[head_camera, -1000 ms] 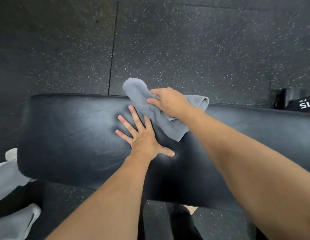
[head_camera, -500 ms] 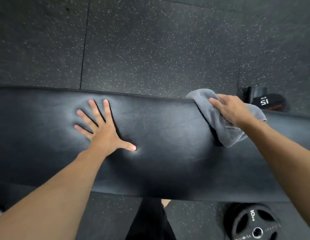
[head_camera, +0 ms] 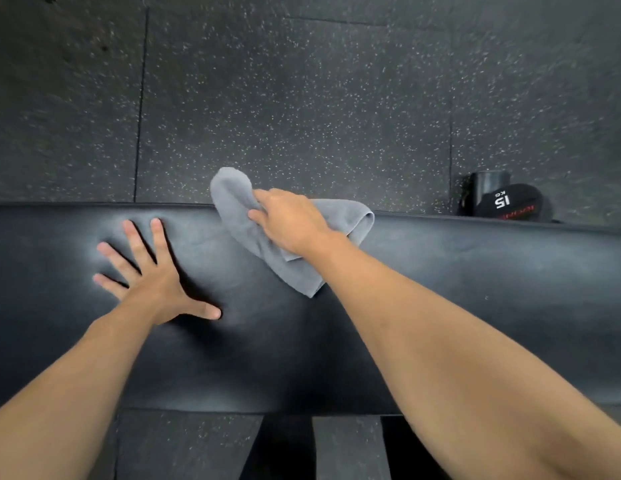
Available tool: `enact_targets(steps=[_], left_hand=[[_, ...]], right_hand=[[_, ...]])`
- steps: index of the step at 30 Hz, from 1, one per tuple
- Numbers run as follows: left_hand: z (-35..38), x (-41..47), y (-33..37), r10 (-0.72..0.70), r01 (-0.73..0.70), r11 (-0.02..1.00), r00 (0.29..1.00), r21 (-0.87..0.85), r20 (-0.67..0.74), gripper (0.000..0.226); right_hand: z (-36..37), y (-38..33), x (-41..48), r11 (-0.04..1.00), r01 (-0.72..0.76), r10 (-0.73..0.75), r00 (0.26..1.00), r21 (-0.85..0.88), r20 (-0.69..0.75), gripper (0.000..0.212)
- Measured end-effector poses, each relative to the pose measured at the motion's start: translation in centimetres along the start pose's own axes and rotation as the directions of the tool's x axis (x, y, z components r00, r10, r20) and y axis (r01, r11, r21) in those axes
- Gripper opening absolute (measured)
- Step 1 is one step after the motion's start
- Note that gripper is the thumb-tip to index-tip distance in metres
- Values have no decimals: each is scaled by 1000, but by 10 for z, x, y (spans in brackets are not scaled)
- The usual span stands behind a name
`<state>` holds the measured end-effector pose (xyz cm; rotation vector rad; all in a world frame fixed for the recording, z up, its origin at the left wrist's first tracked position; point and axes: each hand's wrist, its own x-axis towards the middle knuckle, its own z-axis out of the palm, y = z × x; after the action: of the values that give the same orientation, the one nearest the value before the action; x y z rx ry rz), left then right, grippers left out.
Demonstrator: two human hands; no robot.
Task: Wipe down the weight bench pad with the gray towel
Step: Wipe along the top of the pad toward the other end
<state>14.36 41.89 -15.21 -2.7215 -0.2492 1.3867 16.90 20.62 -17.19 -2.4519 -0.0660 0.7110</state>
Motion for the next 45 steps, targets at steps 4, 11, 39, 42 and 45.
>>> enact_targets(steps=[4, 11, 39, 42, 45], left_hand=[[-12, -18, 53, -184, 184, 981, 983, 61, -4, 168], [31, -91, 258, 272, -272, 959, 962, -85, -11, 143], [68, -100, 351, 113, -111, 993, 993, -52, 42, 171], [68, -103, 353, 123, -120, 991, 992, -54, 41, 173], [67, -105, 354, 110, -109, 993, 993, -36, 36, 173]], right_hand=[[-9, 29, -18, 999, -4, 3, 1000, -52, -16, 23], [-78, 187, -115, 968, -252, 252, 967, 15, -44, 24], [-98, 258, -159, 984, -171, 176, 974, 41, -145, 22], [-112, 311, -190, 957, -280, 288, 940, 71, -181, 25], [-131, 367, -228, 928, -365, 372, 901, 72, -223, 28]])
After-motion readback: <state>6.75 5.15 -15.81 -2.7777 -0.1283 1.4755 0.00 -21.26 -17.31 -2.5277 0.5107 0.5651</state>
